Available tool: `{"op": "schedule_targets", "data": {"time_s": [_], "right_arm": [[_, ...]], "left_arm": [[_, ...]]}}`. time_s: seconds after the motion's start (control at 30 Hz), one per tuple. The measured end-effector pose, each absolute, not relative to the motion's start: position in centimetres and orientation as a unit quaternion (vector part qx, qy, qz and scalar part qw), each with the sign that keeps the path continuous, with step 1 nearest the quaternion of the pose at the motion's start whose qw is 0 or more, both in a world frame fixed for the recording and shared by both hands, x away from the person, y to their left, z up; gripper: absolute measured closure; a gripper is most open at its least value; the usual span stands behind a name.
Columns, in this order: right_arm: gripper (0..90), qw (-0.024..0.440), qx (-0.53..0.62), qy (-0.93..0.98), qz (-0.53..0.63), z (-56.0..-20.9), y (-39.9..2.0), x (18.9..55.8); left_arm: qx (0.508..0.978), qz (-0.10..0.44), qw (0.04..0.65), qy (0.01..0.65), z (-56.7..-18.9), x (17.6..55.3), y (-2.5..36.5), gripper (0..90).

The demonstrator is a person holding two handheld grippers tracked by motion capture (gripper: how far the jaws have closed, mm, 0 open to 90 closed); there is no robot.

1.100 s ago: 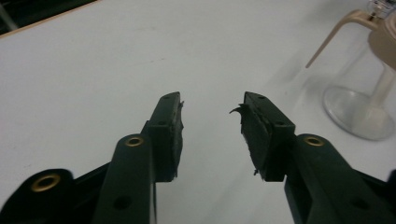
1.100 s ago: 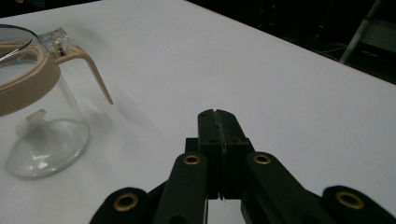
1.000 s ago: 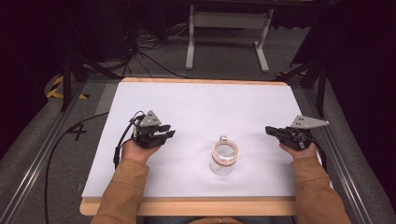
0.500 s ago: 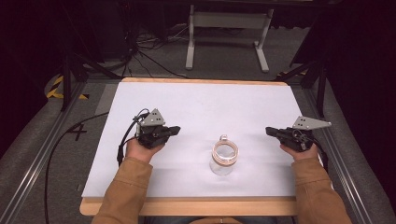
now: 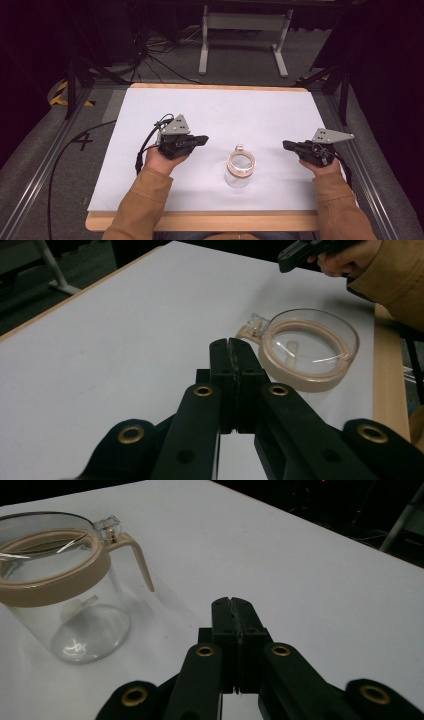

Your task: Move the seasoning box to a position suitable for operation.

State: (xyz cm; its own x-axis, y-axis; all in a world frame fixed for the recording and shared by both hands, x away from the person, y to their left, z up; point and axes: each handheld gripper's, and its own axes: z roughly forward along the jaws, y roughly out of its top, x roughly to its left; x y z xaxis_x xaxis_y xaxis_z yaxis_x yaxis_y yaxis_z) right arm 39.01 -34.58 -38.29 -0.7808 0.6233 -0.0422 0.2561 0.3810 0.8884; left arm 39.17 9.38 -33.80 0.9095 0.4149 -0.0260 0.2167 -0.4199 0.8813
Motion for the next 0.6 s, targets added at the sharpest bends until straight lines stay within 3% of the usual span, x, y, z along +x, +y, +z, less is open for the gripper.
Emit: {"op": "schedule_targets", "data": {"time_s": [0.6], "right_arm": [[89.2, 0.168, 0.249, 0.820, 0.486, -38.4, -32.6, 36.4]], "left_arm": [[0.844, 0.036, 0.512, 0.153, -34.7, 41.4, 4.1, 89.6]]}}
